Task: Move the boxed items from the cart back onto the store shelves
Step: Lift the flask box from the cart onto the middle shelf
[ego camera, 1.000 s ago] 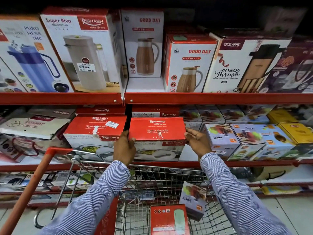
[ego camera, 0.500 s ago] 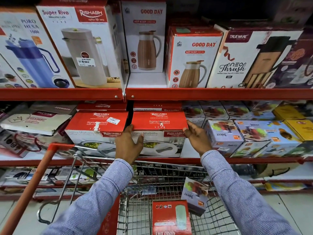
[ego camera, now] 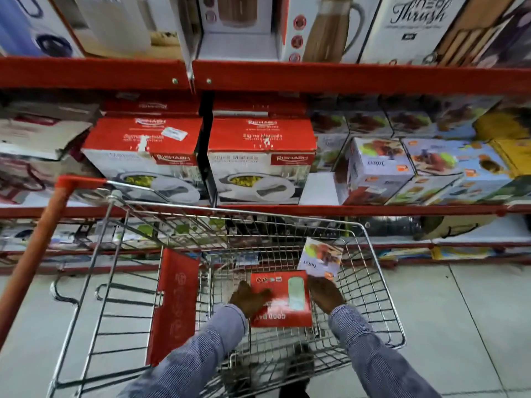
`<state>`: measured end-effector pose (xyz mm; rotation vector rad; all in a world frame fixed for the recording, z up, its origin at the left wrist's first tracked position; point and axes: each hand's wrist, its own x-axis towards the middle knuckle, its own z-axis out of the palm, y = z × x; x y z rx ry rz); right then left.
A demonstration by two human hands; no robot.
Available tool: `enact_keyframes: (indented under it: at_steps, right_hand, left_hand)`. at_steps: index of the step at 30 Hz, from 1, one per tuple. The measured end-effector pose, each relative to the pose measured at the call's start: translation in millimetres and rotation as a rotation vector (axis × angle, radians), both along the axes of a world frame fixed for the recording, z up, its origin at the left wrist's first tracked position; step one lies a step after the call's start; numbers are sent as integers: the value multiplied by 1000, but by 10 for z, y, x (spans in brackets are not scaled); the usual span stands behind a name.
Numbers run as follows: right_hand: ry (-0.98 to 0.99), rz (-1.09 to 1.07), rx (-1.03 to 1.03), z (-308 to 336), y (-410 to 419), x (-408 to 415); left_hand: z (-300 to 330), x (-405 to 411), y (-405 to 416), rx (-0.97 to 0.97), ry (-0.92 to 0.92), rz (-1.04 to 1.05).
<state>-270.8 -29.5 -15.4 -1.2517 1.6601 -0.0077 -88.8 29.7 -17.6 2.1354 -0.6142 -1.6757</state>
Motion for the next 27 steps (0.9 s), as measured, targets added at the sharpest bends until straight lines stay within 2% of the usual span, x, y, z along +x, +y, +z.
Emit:
enact_keyframes:
  at_steps: [2, 5, 7, 11, 15, 21, 27]
  right_hand:
    - [-36, -38, 103, -71, 94, 23]
    - [-65, -98, 135, -203, 133, 13]
    - [-113, -93, 102, -232, 113, -28]
    - [-222, -90, -7, -33, 42, -101]
    - [-242, -61, -207, 739, 32, -34]
    - [-574, -142, -462, 1752, 23, 60]
    - [-728, -102, -666, 2715, -254, 246]
  left_hand:
    - [-84, -47, 34, 72, 64, -52]
    - [-72, -89, 53, 78, 6, -71]
    - [-7, -79, 71, 42, -39, -51]
    - [265, 66, 92, -81, -3, 66]
    - [757, 292, 97, -262, -5, 111]
    - [1809, 472, 189, -615, -51, 137]
    - [2761, 573, 144, -982, -169, 201]
